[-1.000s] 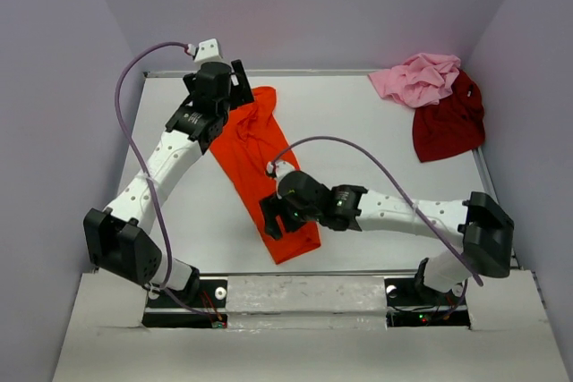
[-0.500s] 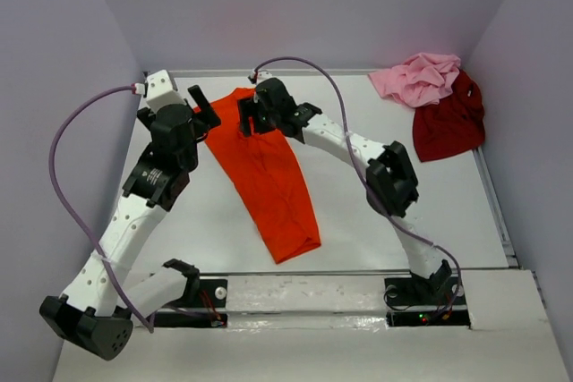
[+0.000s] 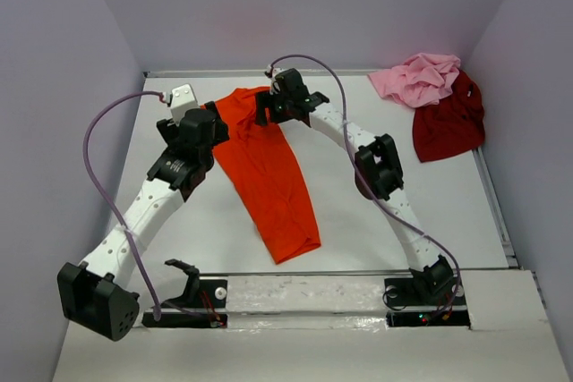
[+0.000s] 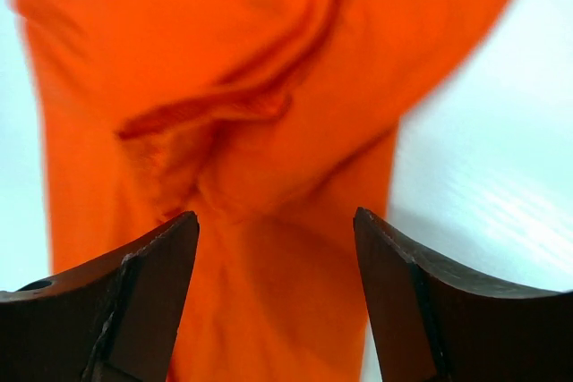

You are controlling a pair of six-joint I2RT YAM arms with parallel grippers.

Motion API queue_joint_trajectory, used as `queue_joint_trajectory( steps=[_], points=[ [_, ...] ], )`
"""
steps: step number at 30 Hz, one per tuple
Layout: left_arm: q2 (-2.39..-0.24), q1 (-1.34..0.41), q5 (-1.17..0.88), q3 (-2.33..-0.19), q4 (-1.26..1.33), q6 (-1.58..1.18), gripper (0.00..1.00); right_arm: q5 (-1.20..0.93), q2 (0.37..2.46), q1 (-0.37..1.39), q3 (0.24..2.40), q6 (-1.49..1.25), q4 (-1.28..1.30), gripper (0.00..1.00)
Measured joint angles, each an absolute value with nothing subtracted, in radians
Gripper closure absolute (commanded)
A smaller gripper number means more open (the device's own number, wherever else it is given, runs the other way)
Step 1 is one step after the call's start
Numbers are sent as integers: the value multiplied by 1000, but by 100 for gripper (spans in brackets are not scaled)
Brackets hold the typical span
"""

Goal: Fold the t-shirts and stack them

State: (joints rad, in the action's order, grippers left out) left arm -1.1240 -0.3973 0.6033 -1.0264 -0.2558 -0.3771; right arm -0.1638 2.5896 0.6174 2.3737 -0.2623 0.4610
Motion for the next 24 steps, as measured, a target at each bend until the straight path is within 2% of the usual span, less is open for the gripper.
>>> queue_joint_trajectory(
  steps=[6, 12, 17, 24],
  points=[
    [-990, -397, 599, -938, -222, -377, 6, -338, 2585, 609, 2447, -200, 358, 24],
    [-1005, -397, 576, -938, -198, -376, 6, -589, 2595, 599, 2439, -240, 231, 25],
    [-1017, -397, 555, -937, -197, -374, 6, -807, 2677, 572, 2440, -416, 7, 26],
    [-1016, -397, 542, -937, -197, -367, 6, -941, 2856, 530, 2446, -691, -217, 26]
  ],
)
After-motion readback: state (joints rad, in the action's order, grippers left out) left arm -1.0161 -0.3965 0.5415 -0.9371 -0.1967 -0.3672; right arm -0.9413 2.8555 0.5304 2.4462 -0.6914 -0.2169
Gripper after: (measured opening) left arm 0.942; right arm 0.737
